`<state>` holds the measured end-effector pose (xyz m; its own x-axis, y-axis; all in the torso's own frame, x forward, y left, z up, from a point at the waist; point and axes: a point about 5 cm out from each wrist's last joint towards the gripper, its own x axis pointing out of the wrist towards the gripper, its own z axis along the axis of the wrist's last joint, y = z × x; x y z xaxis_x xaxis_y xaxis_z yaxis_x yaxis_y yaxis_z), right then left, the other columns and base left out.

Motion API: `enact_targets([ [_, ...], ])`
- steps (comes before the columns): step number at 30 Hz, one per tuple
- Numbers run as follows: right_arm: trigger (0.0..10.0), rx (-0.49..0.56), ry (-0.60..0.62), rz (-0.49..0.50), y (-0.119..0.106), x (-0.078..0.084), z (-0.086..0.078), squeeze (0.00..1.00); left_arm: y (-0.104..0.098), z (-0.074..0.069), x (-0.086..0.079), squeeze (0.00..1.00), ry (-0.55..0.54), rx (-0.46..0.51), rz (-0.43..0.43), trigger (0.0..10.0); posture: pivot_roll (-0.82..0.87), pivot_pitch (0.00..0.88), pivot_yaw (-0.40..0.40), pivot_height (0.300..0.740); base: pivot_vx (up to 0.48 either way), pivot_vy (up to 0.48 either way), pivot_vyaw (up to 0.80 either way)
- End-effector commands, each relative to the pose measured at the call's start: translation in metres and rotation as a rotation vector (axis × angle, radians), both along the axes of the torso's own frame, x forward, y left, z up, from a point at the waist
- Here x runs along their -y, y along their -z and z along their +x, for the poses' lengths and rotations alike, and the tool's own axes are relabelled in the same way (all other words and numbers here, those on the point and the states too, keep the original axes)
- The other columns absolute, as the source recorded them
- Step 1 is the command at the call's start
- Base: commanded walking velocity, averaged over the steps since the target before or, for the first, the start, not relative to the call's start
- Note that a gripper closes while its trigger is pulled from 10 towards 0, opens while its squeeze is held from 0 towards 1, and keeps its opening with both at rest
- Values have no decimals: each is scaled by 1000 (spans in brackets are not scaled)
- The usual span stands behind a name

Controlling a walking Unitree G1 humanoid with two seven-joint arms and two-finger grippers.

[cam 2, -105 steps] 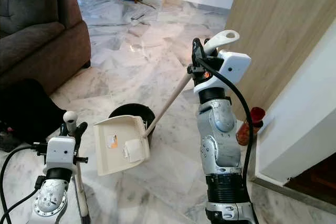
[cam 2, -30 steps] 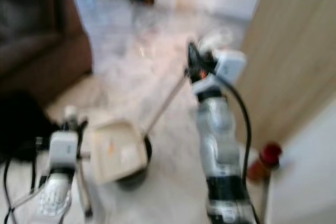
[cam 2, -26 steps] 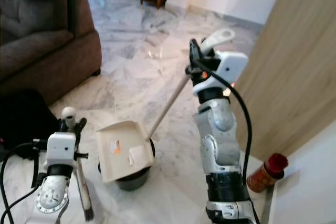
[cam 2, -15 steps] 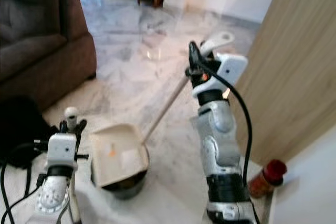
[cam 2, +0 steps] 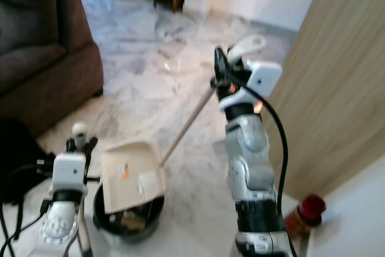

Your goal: Sweep floor

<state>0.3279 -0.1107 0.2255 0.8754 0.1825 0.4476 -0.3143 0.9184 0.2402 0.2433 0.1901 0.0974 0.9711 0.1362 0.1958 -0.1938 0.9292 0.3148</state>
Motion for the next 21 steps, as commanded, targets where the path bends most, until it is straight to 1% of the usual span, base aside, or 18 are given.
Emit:
enact_targets([
  [1,10000,89,-37,29,-20,-10,-7,0,-9,0,1,0,15,55,6,10000,174,54,-60,740,0,0,0],
  [7,10000,98,-93,46,-20,-24,-15,0,-8,2,3,0,25,53,4,10000,168,51,-56,740,0,0,0],
  [11,10000,121,-108,30,-21,-30,-19,0,-8,1,3,0,29,52,3,10000,169,49,-55,740,0,0,0],
  [14,10000,154,-104,29,-25,-34,-23,0,-5,-1,1,0,29,42,4,10000,170,45,-53,740,0,0,0],
  [17,10000,208,-93,-17,-29,-38,-29,0,0,-4,-2,0,26,25,9,10000,170,42,-51,740,0,0,0],
  [21,10000,218,-107,28,-32,-44,-33,0,1,-5,-1,0,27,21,9,10000,171,39,-50,740,0,0,0],
])
